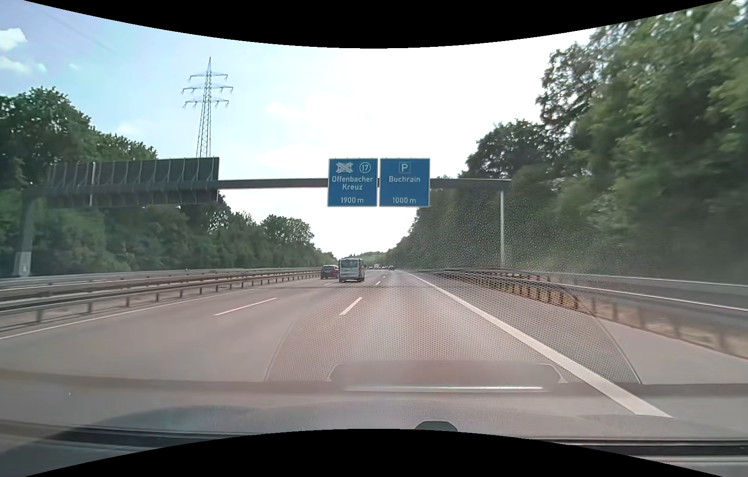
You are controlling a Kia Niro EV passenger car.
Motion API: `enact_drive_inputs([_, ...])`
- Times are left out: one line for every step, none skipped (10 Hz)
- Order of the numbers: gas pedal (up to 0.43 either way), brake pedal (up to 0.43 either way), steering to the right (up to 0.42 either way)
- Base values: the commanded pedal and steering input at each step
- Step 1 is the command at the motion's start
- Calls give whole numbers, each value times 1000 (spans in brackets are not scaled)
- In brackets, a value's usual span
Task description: Follow the waypoints while adhering to traffic rules and regulations
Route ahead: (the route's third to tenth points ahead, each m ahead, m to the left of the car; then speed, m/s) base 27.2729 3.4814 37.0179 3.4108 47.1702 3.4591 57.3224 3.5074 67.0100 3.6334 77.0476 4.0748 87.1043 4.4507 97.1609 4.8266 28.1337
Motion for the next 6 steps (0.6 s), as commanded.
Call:
enact_drive_inputs([209, 0, -5])
enact_drive_inputs([197, 0, -5])
enact_drive_inputs([197, 0, -5])
enact_drive_inputs([197, 0, -5])
enact_drive_inputs([197, 0, -5])
enact_drive_inputs([197, 0, -5])
